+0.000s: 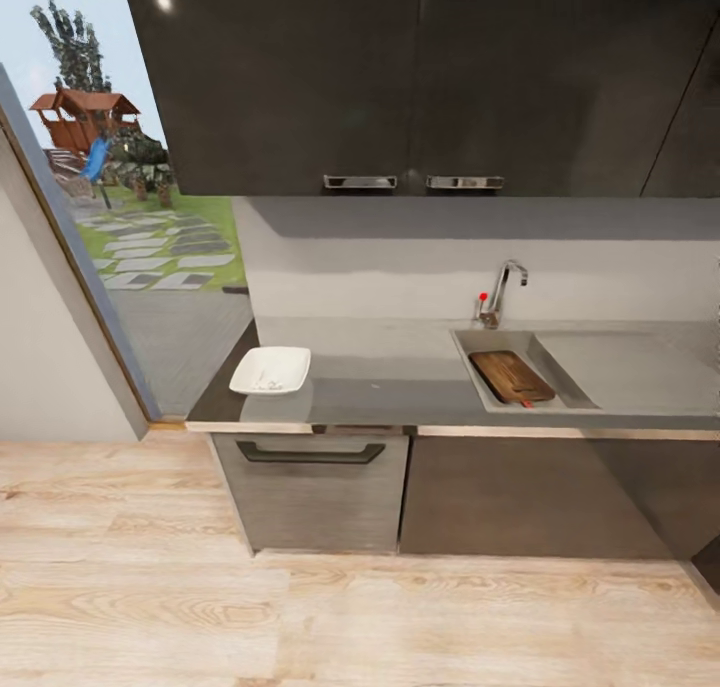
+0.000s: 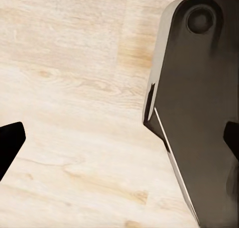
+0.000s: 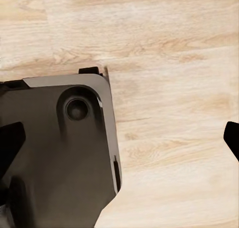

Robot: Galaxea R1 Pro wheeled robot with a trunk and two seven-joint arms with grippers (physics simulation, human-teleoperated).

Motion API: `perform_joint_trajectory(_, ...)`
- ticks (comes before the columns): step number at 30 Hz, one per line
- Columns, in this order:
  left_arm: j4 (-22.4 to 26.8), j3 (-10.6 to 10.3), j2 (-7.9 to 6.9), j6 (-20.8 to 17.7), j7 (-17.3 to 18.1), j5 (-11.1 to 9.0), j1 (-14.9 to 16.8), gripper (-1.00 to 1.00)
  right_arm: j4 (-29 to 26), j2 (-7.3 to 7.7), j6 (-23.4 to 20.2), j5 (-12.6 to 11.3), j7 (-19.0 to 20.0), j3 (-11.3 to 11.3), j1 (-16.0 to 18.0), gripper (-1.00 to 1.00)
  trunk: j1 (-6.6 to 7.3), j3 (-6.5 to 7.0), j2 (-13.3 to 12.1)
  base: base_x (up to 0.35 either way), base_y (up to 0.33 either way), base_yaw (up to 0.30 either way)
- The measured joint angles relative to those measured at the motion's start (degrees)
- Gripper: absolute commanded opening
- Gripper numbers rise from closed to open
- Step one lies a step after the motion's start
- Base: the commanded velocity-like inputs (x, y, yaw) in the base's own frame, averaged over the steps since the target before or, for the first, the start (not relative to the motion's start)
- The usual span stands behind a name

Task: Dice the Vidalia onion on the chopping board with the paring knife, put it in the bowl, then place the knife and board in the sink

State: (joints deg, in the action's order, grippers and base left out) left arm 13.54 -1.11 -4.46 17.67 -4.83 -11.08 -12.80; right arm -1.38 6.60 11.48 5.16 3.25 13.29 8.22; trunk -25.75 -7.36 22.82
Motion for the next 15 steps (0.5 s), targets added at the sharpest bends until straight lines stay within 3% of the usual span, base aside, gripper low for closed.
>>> perform_joint_trajectory(15,-4.91,-0.08,0.07,0.01,0.05,-0.08,0.00,1.00,-0.09,-0.02,0.00,-0.06,-0.04,0.09,0.00,1.00,0.00,1.39,0.00,0.000,0.000,-0.008)
